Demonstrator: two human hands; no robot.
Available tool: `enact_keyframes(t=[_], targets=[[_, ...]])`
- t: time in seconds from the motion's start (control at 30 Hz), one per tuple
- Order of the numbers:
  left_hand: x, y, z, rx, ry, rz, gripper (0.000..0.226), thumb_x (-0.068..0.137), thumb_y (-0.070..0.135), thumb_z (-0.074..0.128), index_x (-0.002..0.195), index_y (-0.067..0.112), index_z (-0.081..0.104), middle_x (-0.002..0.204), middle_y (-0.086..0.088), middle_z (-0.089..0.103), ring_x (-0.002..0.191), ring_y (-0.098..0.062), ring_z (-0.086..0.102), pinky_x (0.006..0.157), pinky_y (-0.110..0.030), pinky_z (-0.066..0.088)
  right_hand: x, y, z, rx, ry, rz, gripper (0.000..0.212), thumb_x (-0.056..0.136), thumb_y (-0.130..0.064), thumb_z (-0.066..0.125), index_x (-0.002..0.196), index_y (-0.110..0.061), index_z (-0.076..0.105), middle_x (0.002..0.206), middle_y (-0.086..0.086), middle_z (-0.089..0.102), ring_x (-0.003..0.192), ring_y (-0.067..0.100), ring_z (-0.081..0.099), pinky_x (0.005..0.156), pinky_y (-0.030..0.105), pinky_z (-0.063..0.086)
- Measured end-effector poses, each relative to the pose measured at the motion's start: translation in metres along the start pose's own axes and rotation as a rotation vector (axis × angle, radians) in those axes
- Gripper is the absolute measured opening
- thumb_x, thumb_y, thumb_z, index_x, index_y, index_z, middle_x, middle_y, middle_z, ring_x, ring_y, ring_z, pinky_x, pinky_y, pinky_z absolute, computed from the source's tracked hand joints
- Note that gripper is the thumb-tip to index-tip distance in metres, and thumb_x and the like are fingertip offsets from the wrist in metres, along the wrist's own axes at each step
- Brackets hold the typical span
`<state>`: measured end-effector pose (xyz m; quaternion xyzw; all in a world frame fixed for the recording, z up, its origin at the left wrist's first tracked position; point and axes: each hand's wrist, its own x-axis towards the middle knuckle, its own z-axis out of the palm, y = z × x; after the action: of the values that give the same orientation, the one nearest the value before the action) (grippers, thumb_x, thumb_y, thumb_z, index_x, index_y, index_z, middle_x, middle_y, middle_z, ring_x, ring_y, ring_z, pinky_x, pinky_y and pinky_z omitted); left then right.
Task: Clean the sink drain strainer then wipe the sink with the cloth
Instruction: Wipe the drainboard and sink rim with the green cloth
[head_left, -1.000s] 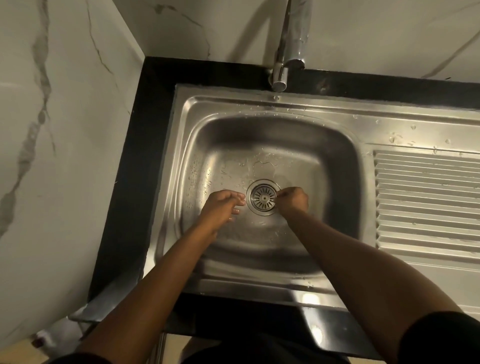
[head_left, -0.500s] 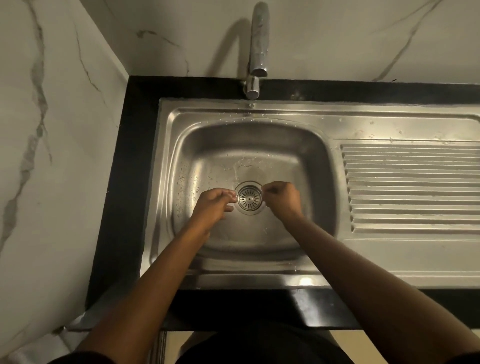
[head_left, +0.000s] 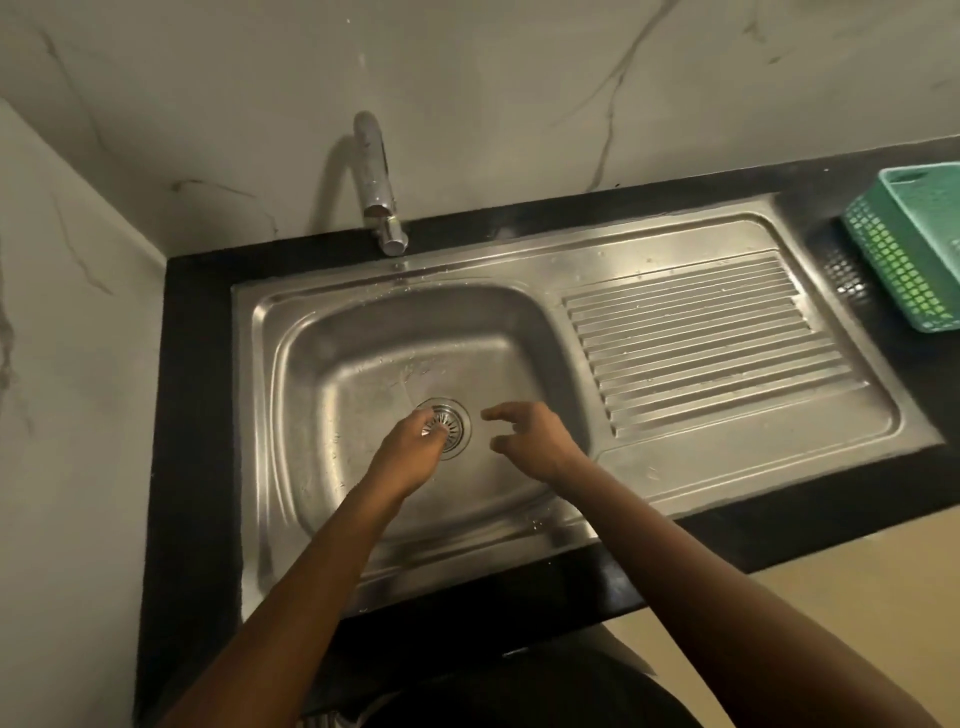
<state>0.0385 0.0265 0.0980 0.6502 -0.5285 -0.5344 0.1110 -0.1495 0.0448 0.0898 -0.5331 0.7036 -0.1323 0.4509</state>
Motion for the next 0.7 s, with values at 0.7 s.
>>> enact_keyframes(t=[0.7], targets=[[-0.063, 0.135, 0.156, -0.26, -0.011, 0.388, 0.021, 0.105, 0.027, 0.054, 0.115, 0.033, 0.072, 0.117, 0.008, 0.076, 0.113, -0.009, 0.069, 0.098, -0.031, 0.052, -0.121, 0.089, -0.157, 0.727, 0.349, -0.18, 0.016, 0.099, -0.008, 0.067, 0.113, -0.009, 0.076, 0.104, 0.016, 0.076, 0.097, 0.025, 0.075, 0.087, 0.036, 0.062]])
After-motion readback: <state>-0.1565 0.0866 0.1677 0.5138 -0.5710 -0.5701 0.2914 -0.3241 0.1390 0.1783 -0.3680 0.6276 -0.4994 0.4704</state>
